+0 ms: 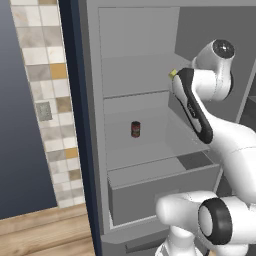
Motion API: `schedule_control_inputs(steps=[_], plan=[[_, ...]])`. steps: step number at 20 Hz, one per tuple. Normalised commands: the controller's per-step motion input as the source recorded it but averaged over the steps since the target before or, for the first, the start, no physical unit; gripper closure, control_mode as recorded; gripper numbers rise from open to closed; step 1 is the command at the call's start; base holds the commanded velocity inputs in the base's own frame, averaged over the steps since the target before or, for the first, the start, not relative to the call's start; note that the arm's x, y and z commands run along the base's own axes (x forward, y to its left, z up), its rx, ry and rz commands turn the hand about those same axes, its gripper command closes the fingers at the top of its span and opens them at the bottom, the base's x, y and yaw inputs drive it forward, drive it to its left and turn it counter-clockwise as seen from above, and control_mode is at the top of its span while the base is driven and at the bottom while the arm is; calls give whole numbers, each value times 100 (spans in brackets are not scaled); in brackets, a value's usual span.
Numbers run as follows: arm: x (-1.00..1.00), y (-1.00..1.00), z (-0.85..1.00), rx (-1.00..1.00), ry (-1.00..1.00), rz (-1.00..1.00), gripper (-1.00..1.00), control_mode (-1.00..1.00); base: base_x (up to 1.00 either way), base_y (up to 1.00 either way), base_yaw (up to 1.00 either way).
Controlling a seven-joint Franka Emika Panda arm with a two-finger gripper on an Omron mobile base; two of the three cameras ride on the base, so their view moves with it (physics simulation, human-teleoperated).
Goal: Pick the egg and butter from the fridge and place them by the bowl for mixing.
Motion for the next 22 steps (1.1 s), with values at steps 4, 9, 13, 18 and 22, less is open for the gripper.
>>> schedule_control_inputs(steps=[4,9,13,18,22], plan=[[-100,37,-1,15,10,5,100,-100,0,0,0],[-100,45,-42,15,26,5,100,-100,0,0,0],[-100,52,-75,8,28,6,100,-100,0,0,0],[-89,50,-88,0,19,11,100,-100,0,0,0],[-7,4,-9,0,4,2,100,-100,0,0,0]])
